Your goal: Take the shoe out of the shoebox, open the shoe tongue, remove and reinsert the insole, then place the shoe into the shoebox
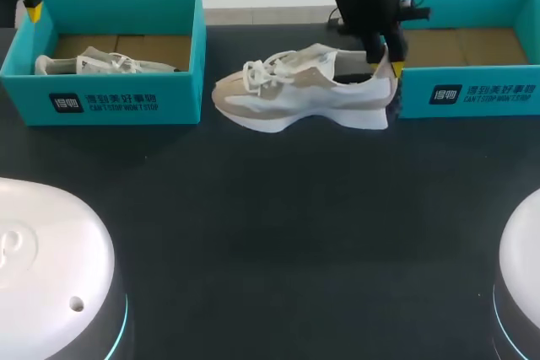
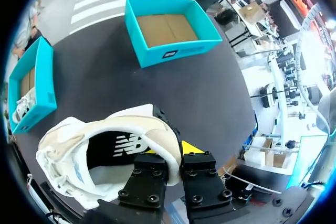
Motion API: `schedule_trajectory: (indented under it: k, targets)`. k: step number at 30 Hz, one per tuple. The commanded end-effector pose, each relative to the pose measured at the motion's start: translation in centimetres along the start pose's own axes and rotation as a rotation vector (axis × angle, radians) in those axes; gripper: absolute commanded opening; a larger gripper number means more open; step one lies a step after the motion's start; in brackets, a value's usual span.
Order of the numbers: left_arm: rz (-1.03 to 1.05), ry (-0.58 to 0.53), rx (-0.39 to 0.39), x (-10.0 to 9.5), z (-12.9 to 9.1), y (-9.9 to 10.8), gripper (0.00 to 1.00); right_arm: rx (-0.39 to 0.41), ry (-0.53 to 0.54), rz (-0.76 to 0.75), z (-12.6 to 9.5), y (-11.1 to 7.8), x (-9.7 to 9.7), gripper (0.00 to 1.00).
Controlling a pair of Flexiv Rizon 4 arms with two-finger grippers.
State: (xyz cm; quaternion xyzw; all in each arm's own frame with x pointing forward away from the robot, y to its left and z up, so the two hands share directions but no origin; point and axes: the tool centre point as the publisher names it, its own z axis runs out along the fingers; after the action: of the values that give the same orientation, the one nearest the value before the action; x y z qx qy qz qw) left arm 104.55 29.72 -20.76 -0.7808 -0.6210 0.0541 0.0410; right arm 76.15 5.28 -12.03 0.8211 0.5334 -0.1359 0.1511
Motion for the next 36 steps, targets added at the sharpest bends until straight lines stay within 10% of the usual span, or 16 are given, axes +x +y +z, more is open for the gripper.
schedule_trajectory:
  k: [1,20,36]
  targets:
    - [0.002,0.001,0.002,0.1,-0.1,0.0,1.00,-0.001,0.001,0.009,-0.1,-0.3,0.1,0.00]
    - [0.002,0.001,0.002,0.1,-0.1,0.0,1.00,0.034,0.014,0.205,5.8,-14.1,5.1,0.00]
    - [0.002,0.001,0.002,0.1,-0.1,0.0,1.00,0.099,-0.004,0.322,14.6,-17.5,10.3,0.00]
